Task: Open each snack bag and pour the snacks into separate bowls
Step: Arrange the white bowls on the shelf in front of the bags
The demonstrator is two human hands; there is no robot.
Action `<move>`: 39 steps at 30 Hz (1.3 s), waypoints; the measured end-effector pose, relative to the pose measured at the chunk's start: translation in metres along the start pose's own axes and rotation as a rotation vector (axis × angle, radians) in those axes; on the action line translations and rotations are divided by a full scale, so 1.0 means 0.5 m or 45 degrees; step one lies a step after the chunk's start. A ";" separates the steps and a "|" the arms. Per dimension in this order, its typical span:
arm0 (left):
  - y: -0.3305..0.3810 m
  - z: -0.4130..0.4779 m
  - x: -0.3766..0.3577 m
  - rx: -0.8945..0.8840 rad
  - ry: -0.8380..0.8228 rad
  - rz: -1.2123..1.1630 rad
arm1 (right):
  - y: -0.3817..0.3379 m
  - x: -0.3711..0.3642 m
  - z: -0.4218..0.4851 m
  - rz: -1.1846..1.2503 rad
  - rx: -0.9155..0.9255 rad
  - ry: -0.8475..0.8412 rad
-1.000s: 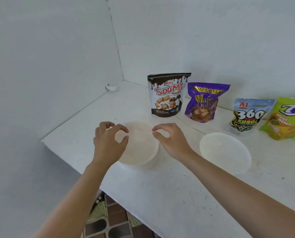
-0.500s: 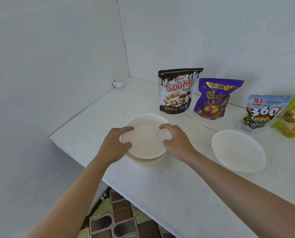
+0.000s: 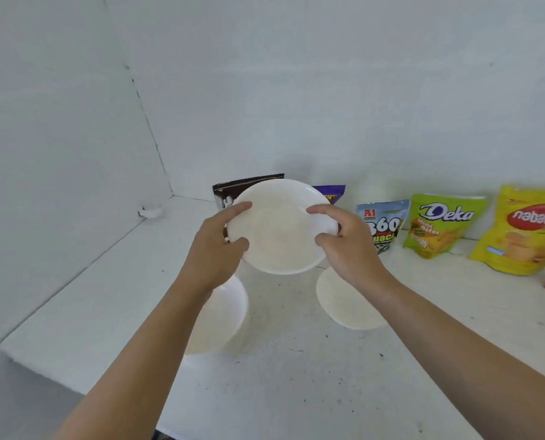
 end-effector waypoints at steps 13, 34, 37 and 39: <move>0.140 0.000 -0.512 -0.025 -0.424 -0.085 | 0.190 0.460 -0.076 -0.273 -0.196 0.378; -0.016 -0.092 -0.821 0.284 -0.605 0.069 | 0.542 0.571 -0.166 -0.362 -0.556 0.184; 0.000 -0.084 -0.813 0.268 -0.592 -0.002 | 0.518 0.577 -0.154 -0.392 -0.465 0.244; 0.030 -0.071 -0.795 0.208 -0.574 -0.018 | 0.479 0.577 -0.135 -0.423 -0.338 0.287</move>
Point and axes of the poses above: each hand's wrist, its own z-axis towards the middle knuckle, its own x-axis out of the back of the hand, y = z × x, the point moved 7 cm from there along z, towards the middle knuckle, and after that the axes turned 4 degrees about z, right-handed, at the moved point
